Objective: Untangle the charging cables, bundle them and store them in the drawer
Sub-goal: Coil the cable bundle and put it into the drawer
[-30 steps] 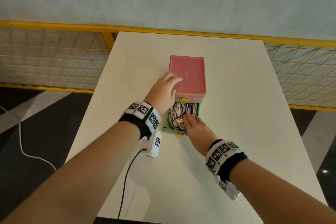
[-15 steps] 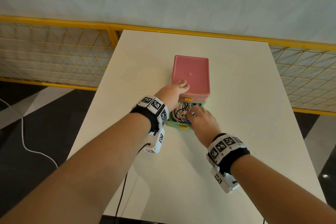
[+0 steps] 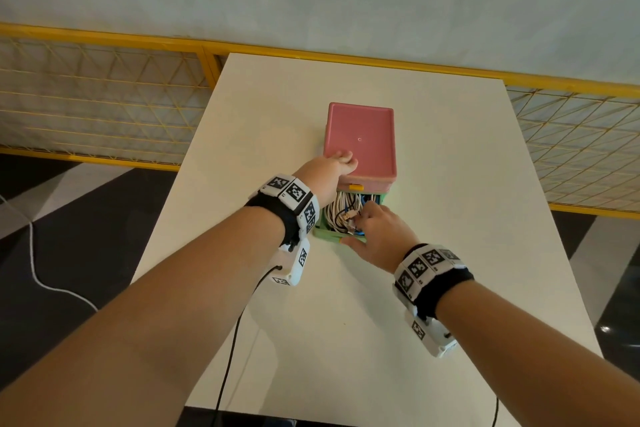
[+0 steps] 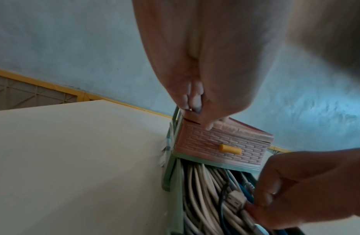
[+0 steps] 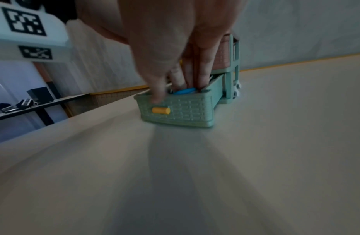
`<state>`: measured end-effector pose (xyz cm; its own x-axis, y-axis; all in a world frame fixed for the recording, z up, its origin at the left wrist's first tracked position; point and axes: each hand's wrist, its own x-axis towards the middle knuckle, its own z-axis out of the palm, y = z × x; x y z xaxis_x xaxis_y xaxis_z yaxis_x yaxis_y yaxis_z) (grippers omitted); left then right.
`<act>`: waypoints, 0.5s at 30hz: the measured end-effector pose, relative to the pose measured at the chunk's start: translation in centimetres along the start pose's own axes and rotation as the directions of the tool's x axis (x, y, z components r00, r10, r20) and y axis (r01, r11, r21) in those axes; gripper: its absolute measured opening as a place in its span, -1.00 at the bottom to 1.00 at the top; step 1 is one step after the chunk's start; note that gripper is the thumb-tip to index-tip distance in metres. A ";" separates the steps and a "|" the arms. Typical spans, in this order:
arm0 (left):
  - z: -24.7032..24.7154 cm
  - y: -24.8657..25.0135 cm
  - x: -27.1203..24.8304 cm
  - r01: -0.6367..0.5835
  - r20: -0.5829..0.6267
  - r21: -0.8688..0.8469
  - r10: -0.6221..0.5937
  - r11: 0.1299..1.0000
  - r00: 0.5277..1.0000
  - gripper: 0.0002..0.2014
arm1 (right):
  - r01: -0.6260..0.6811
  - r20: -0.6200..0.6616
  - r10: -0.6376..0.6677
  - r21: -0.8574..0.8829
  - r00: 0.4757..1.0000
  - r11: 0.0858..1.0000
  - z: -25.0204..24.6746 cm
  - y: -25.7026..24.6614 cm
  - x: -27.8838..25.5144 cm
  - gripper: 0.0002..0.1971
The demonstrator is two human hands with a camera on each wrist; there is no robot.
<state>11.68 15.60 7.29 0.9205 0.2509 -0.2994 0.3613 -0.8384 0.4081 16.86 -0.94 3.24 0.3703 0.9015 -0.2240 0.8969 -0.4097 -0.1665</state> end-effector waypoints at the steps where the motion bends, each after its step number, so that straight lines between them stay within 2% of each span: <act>1: -0.2 0.2 -0.1 0.035 -0.012 -0.004 -0.035 0.999 0.999 -0.35 | 0.005 -0.015 -0.004 0.027 1.000 1.000 -0.2 0.0 0.2 -0.62; 5: -0.7 0.6 -0.2 0.070 -0.029 -0.020 -0.071 0.997 0.997 -0.38 | -0.060 -0.066 0.073 0.183 0.995 0.981 -0.2 0.7 0.8 -0.73; 8: -0.7 0.3 0.0 0.013 0.026 -0.006 -0.013 1.000 1.000 -0.32 | -0.157 -0.121 0.210 0.349 0.970 0.924 0.1 1.9 1.0 -0.82; 9: -0.5 0.1 0.0 -0.015 0.040 -0.003 0.015 1.000 0.999 -0.30 | -0.157 -0.136 0.220 0.366 0.966 0.917 0.3 2.3 1.1 -0.83; 11: -0.3 -0.1 0.3 -0.026 0.026 -0.011 0.026 1.000 0.999 -0.28 | -0.108 -0.176 0.169 0.313 0.970 0.943 0.6 2.4 1.1 -0.86; 13: -0.2 0.0 0.2 -0.030 0.027 0.000 0.030 1.000 0.999 -0.28 | -0.001 -0.238 0.050 0.201 0.970 0.980 0.8 1.7 1.0 -0.94; 15: -0.2 0.0 0.3 -0.029 0.027 -0.002 0.029 1.000 0.999 -0.28 | 0.100 -0.246 -0.066 0.129 0.967 0.987 0.8 0.7 0.7 -0.87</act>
<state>11.95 15.79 7.33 0.9262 0.2136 -0.3106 0.3350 -0.8442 0.4185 17.51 -0.71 2.19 0.3585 0.9330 0.0310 0.8908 -0.3319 -0.3103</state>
